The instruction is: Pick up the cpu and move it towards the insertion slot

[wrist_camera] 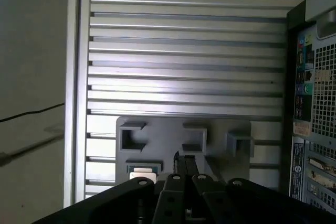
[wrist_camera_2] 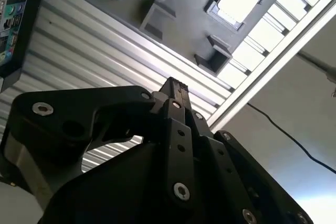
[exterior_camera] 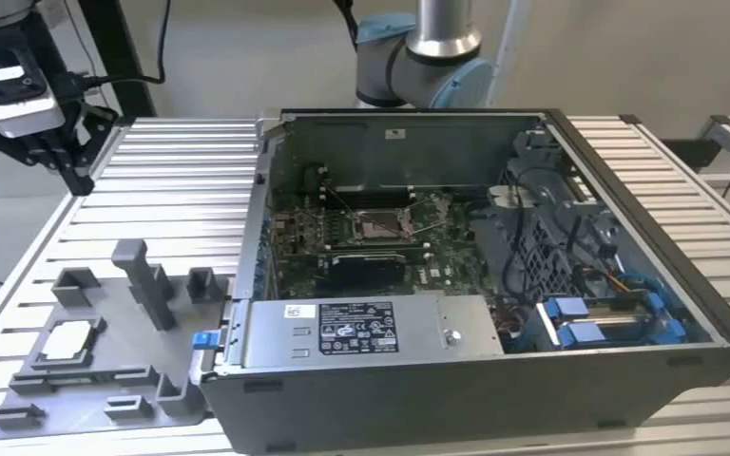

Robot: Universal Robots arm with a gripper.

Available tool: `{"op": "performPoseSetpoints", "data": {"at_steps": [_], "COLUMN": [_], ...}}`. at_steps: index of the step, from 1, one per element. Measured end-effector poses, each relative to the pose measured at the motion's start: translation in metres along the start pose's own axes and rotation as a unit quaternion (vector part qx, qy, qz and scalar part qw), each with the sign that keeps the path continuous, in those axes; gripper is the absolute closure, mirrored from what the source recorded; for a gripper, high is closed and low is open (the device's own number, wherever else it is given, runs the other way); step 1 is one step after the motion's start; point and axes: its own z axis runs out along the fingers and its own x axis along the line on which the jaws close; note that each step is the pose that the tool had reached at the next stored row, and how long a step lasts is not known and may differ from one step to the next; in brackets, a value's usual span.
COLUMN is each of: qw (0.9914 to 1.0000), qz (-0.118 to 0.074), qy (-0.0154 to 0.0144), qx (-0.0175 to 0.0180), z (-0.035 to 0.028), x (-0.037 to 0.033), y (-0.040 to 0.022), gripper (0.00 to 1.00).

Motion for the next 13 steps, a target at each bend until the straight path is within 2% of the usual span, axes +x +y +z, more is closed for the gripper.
{"op": "performPoseSetpoints", "data": {"at_steps": [4, 13], "qw": [1.00000, 1.00000], "qz": [0.000, 0.000], "qy": [-0.0001, 0.0000], "qx": [-0.0001, 0.0000], "z": [0.0007, 0.0028], "x": [0.0057, 0.0157], "y": [-0.0055, -0.0294], "gripper": [1.00, 1.00]}}
